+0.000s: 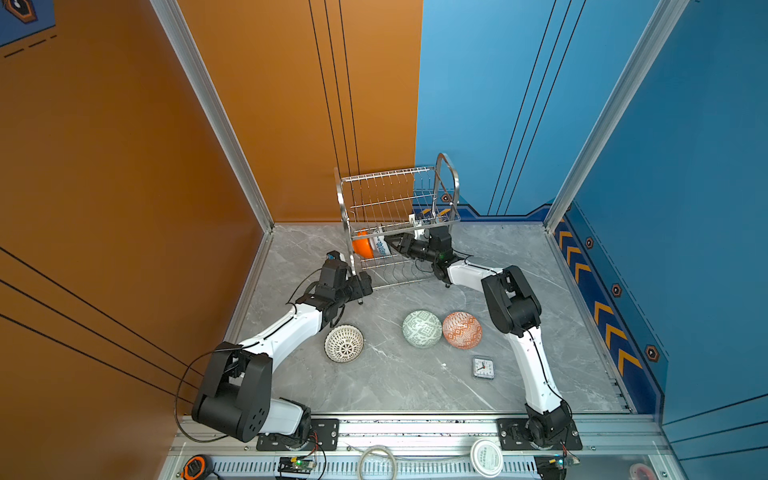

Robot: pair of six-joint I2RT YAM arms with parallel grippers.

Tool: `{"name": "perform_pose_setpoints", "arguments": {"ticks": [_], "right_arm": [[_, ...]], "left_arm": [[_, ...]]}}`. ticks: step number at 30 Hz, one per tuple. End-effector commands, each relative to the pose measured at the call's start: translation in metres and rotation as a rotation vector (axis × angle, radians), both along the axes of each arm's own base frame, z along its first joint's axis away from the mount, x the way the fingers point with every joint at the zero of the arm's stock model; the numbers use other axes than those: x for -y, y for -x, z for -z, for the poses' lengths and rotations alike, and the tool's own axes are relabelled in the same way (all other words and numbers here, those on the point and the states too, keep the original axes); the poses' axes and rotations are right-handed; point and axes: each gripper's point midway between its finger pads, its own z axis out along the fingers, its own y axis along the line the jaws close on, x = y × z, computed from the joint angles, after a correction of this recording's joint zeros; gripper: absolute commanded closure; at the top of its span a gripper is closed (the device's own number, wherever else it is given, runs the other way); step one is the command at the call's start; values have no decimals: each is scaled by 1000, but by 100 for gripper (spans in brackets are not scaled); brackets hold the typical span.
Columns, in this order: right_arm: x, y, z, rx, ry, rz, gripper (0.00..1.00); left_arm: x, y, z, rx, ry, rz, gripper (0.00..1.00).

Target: Load the bowls into the dish rack

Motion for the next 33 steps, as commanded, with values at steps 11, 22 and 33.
{"name": "perform_pose_setpoints", "arguments": {"ticks": [11,22,33], "right_arm": [[9,17,-33,62,-37,31,26],[12,42,-42,76,-35,28,0],[16,69,-36,62,-33,21,0]], "left_arm": [[-9,15,-8,17,5,-17,2],[-11,26,-18,39,20,-19,2],[-11,34,-23,48,18,-19,2]]}}
